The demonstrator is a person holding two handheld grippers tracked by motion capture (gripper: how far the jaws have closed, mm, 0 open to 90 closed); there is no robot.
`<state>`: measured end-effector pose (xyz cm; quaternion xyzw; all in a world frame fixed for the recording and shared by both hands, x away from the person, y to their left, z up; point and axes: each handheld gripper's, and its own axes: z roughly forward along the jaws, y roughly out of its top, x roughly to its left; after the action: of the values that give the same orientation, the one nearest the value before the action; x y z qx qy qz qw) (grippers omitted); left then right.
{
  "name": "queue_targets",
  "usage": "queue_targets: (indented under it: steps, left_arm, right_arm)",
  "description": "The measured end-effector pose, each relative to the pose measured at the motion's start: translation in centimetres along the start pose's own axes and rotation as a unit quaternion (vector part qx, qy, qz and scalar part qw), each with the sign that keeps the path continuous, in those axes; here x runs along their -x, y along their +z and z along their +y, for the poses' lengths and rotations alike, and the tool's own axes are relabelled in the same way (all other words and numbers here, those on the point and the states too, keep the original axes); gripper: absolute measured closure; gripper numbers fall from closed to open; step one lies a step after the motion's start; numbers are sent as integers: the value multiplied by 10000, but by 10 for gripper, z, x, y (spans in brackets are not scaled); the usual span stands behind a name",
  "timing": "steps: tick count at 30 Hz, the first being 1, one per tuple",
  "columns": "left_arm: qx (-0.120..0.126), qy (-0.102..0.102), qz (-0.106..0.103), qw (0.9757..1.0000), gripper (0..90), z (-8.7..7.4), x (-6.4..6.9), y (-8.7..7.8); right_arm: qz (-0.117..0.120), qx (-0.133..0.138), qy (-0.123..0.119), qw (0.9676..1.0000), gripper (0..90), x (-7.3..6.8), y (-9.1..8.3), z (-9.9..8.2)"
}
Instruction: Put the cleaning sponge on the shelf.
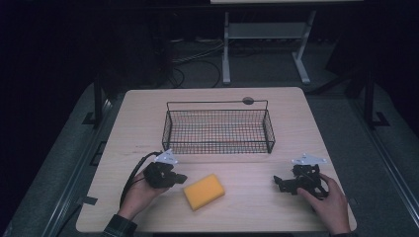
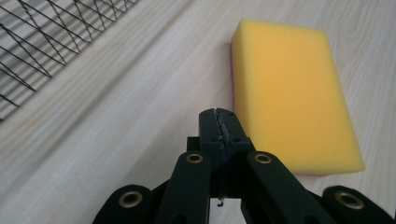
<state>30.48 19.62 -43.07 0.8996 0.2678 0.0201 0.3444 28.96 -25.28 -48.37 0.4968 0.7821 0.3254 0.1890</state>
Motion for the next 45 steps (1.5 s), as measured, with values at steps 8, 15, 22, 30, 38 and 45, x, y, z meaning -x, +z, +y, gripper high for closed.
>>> queue_targets:
  steps: [8, 15, 22, 30, 38, 45]
  left_arm:
    - [70, -90, 36, 9999, 642, 7, -2, -3]
    - [-32, -75, -23, 10000, 411, 17, 6, -3]
    - [-307, 138, -76, 9994, 222, 31, 19, 1]
    - [-484, 249, -12, 9985, 135, 44, 35, 8]
    - [-822, 391, -44, 9958, 127, 50, 47, 25]
    - [-1090, 515, 101, 9927, 128, 52, 55, 43]
  right_arm:
    - [6, 2, 13, 10000, 0, -1, -1, -1]
    - [8, -2, 10, 10000, 0, -1, -1, -1]
    - [9, -2, 11, 10000, 0, -1, -1, -1]
    - [9, 0, 6, 10000, 0, -1, -1, -1]
    - [8, -1, 12, 10000, 0, -1, -1, -1]
    - [9, -2, 9, 10000, 0, -1, -1, -1]
